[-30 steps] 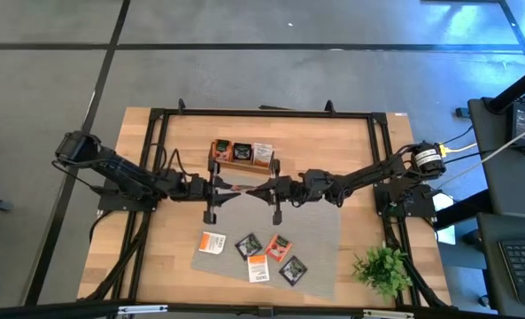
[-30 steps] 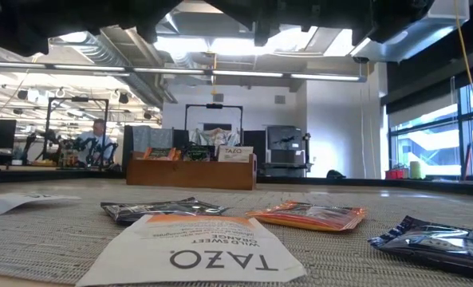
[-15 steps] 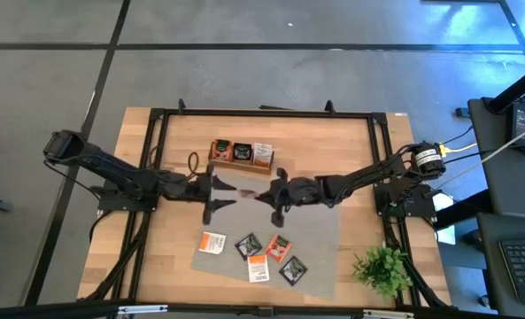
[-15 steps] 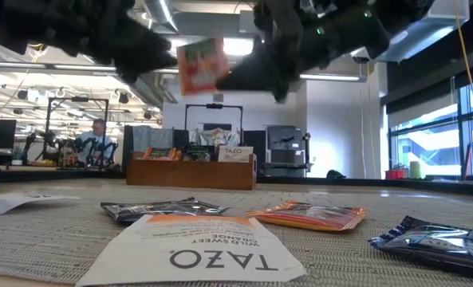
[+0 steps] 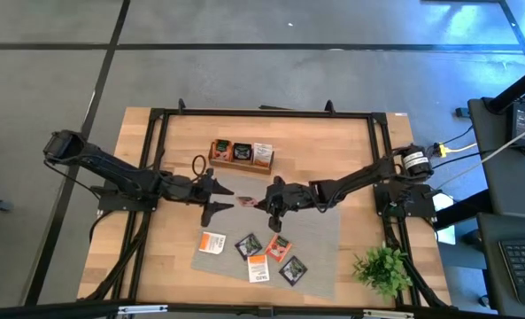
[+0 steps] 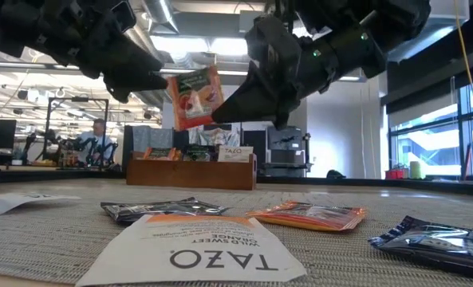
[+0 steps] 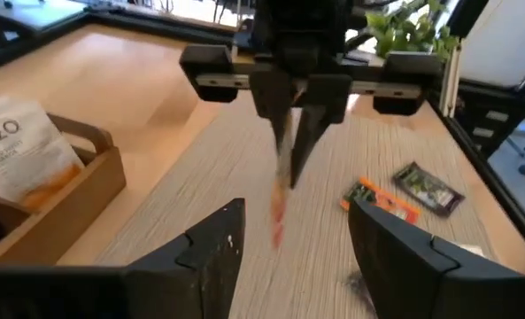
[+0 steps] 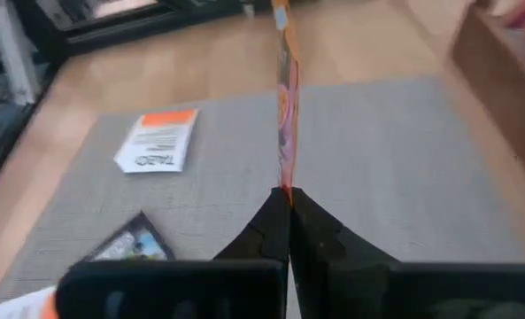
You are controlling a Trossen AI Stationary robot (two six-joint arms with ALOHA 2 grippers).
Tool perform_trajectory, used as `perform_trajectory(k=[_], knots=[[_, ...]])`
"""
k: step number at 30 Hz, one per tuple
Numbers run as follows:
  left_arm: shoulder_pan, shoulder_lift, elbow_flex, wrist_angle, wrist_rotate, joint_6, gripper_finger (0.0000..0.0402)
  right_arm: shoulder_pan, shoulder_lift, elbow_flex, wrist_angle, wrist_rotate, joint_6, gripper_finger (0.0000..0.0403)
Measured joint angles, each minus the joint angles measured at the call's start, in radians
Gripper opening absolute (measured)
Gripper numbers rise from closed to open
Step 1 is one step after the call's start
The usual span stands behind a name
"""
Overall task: Pick & Place Tea
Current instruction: Put the orange tea bag into the left section of the wooden organizer
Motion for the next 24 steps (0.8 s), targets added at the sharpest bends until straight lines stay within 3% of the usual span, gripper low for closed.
perform_trajectory(k=[14,24], knots=[[0.0,0.0,0.0,-0.033,0.008,0.0,0.0187,0.002,0.107,0.109,0.035,-0.048,-0.05,0.0004],[0.0,0.0,0.0,-0.052,0.063,-0.008,0.0095,-0.001,0.117,0.136,-0.019,-0.045,-0.053,0.0004]])
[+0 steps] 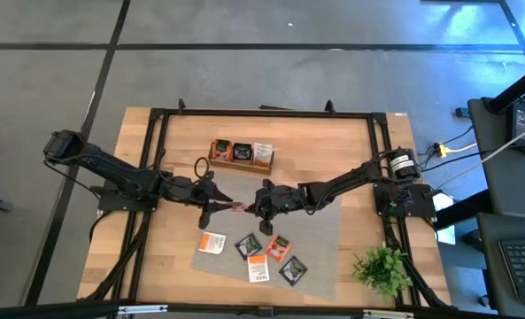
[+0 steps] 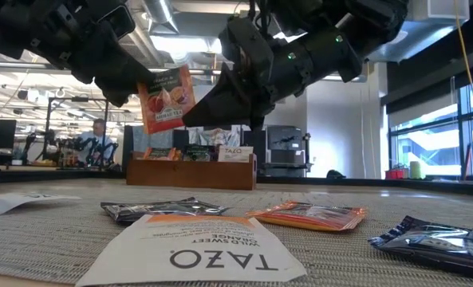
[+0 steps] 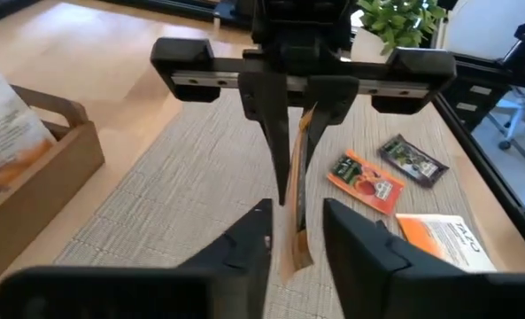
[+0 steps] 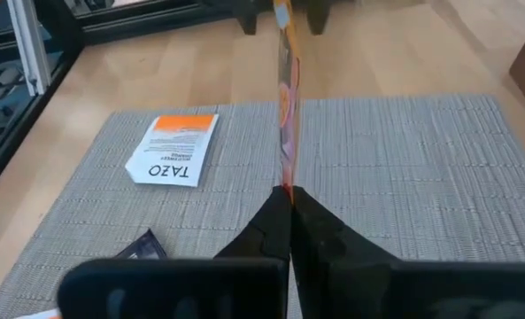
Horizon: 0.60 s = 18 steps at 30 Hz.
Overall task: Pick & Place Tea
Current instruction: Put the orange tea bag into the left section of the wooden organizer
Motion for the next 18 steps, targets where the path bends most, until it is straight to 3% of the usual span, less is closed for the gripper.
perform_trajectory(k=[7,14,18], knots=[[0.0,0.0,0.0,-0.017,0.005,0.025,0.0012,0.0,0.0,0.0,-0.001,0.0,0.001,0.0004],[0.0,0.0,0.0,-0.019,0.005,0.011,0.0002,0.0,0.0,0.0,-0.001,-0.005,-0.037,0.0031],[0.0,0.0,0.0,-0.019,0.005,0.016,0.0002,-0.002,0.0,0.0,-0.001,-0.053,-0.044,0.0066]])
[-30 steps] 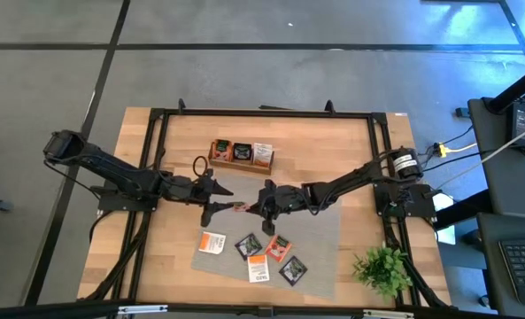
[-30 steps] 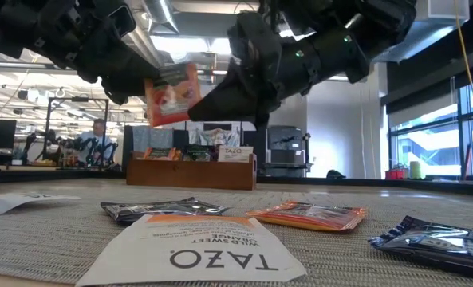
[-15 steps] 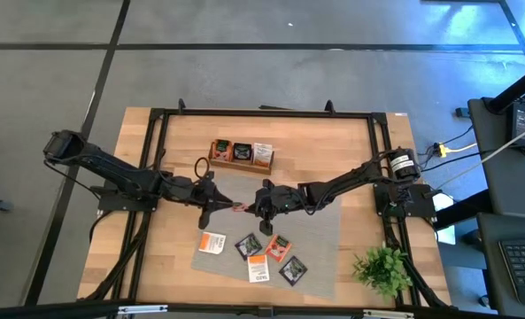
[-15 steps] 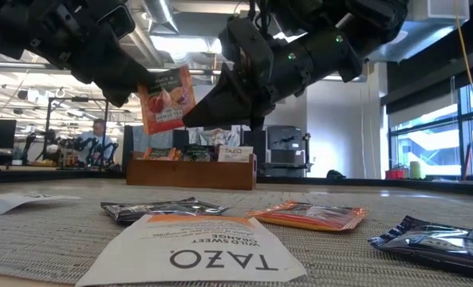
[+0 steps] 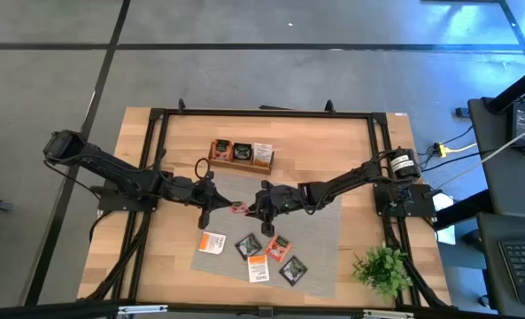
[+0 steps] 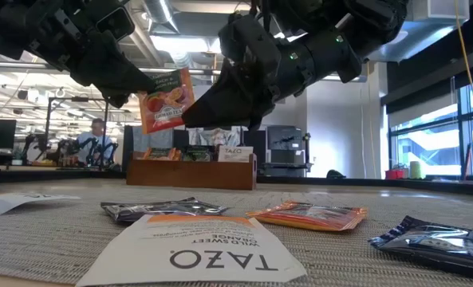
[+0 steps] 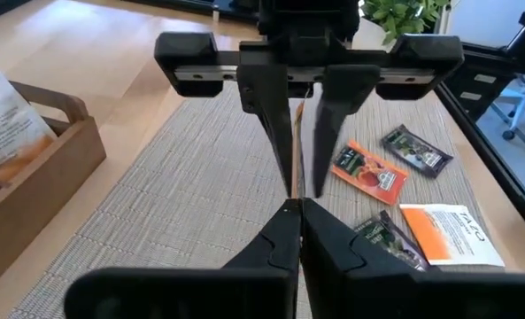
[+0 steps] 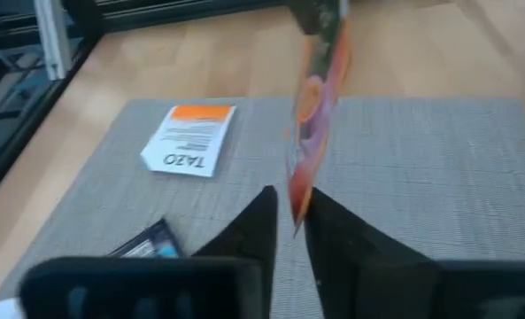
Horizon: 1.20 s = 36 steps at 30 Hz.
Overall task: Pick & Place Tea
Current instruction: Put the orange tea bag into the left section of the wooden organizer
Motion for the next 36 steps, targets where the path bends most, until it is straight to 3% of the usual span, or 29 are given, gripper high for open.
perform_trajectory(k=[8,15,19,28,36], knots=[[0.079,-0.025,0.008,-0.062,0.003,0.122,0.0002,-0.04,-0.09,-0.001,-0.285,-0.005,0.021,0.0135],[0.268,-0.062,0.194,-0.532,-0.009,0.281,0.0002,-0.045,-0.147,-0.001,-0.387,0.0,0.047,0.0143],[0.4,-0.058,0.274,-0.669,-0.008,0.349,0.0002,-0.046,-0.147,0.0,-0.398,0.001,0.047,0.0143],[0.658,-0.054,0.301,-0.766,0.141,0.468,0.0002,-0.046,-0.147,0.0,-0.408,0.001,0.046,0.0143],[0.738,-0.024,0.287,-0.727,0.267,0.586,0.0002,-0.046,-0.147,0.0,-0.407,0.001,0.043,0.0143]])
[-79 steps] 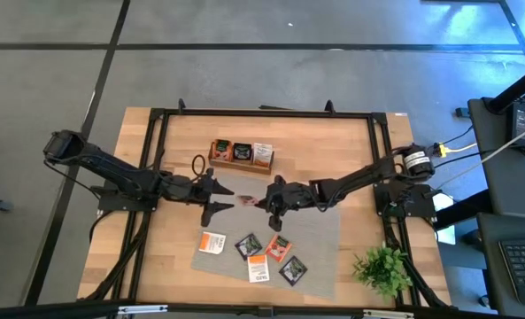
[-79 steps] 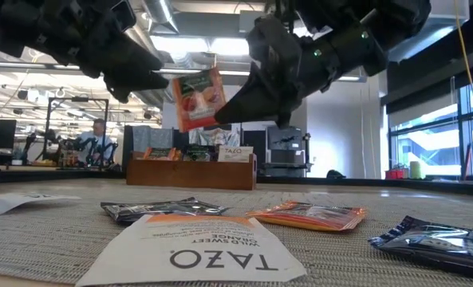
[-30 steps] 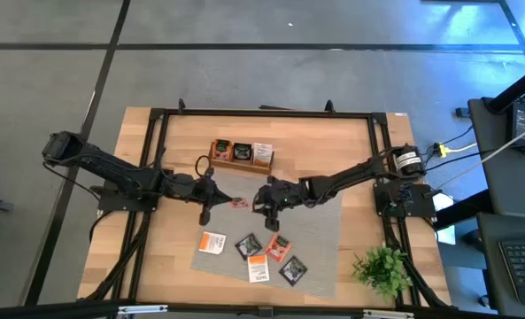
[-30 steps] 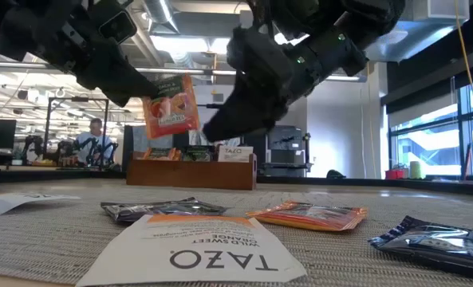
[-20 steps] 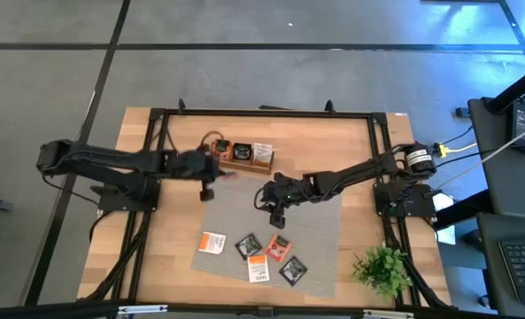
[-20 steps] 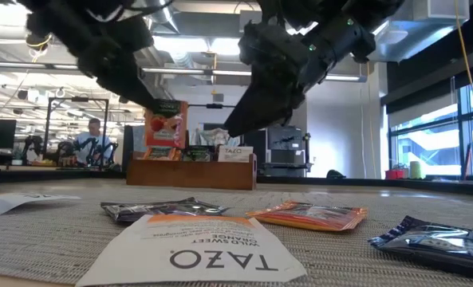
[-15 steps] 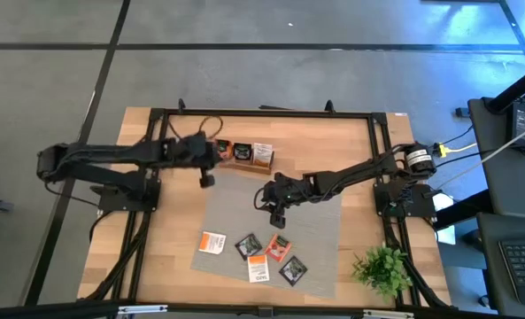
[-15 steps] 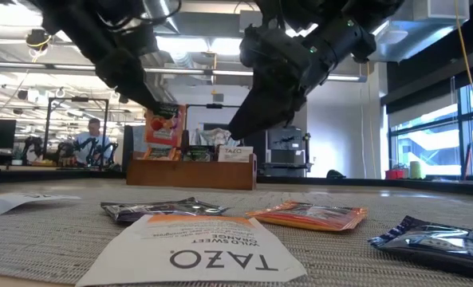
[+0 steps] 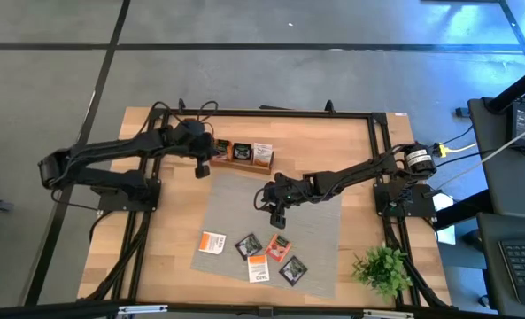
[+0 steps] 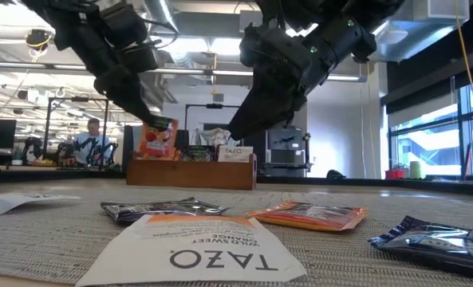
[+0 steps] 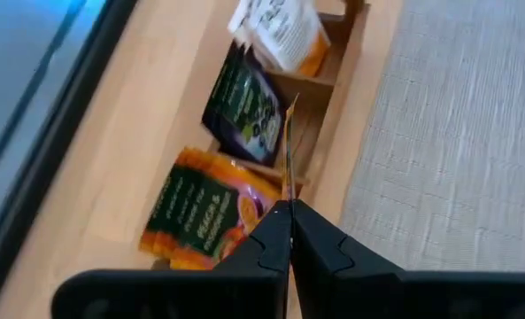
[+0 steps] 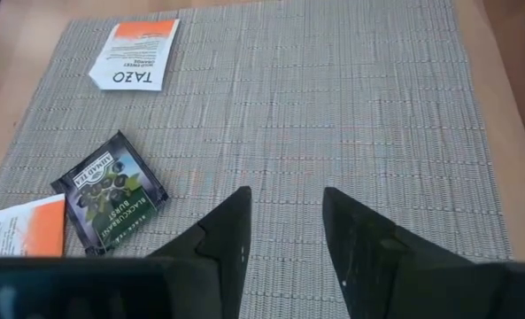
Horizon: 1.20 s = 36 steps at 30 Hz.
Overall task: Pick & Place Tea
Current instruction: Put the orange tea bag into the left section of the wooden organizer
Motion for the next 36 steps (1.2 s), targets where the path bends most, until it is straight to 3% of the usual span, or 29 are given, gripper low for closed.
perform_trajectory(k=[7,12,17,21,25,36], knots=[[0.004,0.072,0.0,0.011,-0.016,0.202,0.0002,0.0,0.001,0.0,0.001,0.0,0.002,0.0143],[0.004,0.129,0.0,0.058,-0.035,0.235,0.0002,0.0,0.001,0.0,0.001,0.0,0.003,0.0143],[0.003,0.162,0.0,0.065,-0.139,0.194,0.0004,0.0,0.001,0.0,0.001,0.0,0.002,0.0143],[0.003,0.175,0.0,0.053,-0.215,0.064,0.0007,0.0,0.001,0.0,-0.001,0.0,0.001,0.0143],[0.003,0.186,0.0,0.035,-0.222,-0.024,0.0003,0.0,0.001,0.0,-0.001,0.0,0.0,0.0143],[0.0,0.192,0.0,0.026,-0.223,-0.028,0.0017,0.0,0.001,0.0,-0.002,0.0,0.002,0.0143]])
